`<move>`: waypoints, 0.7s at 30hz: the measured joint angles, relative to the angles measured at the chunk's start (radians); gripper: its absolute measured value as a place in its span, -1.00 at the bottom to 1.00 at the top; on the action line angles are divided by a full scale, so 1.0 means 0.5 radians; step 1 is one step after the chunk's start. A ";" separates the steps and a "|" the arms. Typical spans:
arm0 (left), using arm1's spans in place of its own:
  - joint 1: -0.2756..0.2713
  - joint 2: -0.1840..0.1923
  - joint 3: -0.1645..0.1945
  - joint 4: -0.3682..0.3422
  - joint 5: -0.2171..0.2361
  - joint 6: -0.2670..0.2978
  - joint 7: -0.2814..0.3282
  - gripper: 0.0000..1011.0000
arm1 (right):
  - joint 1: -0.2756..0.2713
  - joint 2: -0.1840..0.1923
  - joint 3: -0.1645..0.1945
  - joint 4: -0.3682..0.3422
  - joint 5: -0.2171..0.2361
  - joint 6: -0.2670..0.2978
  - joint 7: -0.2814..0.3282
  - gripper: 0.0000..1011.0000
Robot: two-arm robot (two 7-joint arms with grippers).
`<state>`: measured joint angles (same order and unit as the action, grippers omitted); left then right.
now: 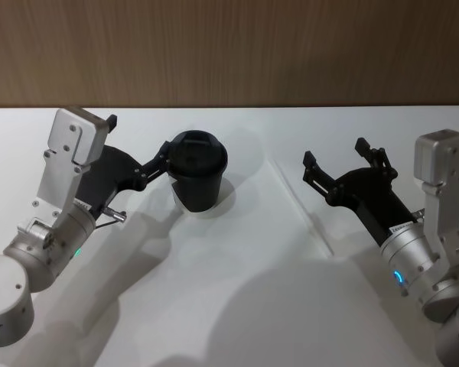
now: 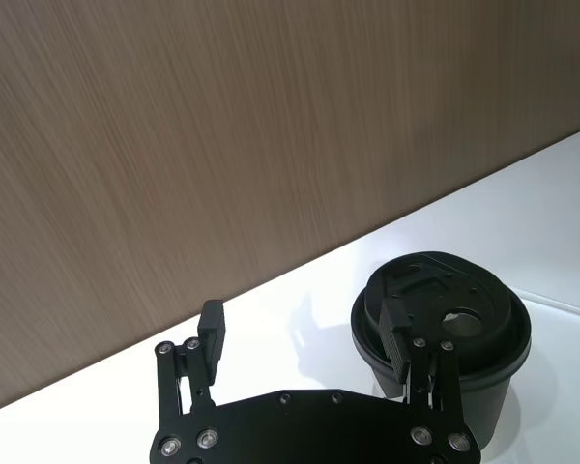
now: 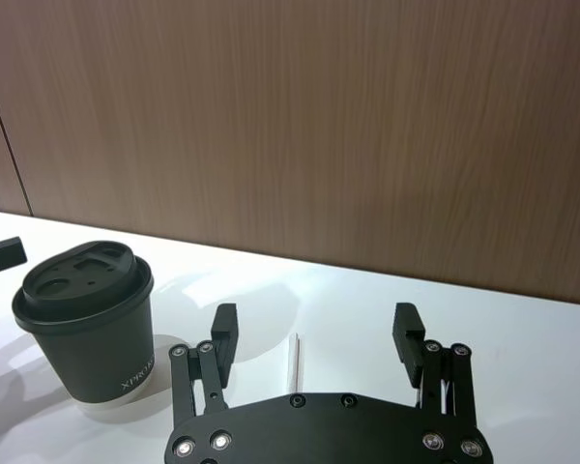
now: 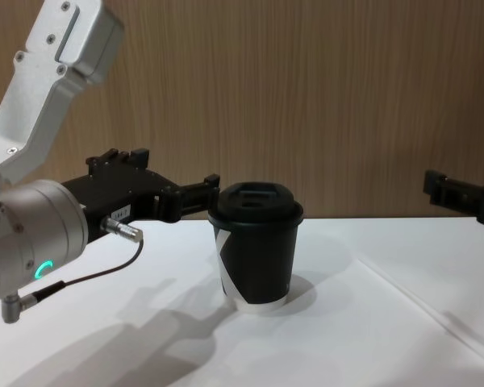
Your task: Pick up the straw with one hand, pass it to the other hand, and insert it into the cup.
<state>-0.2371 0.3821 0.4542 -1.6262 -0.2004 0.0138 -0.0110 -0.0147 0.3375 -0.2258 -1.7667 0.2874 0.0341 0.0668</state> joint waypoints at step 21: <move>0.000 0.000 0.000 0.000 0.000 0.000 0.000 0.98 | 0.000 0.000 0.000 0.000 0.000 0.000 0.000 0.98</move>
<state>-0.2371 0.3821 0.4542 -1.6262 -0.2004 0.0139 -0.0110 -0.0146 0.3374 -0.2259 -1.7667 0.2874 0.0340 0.0668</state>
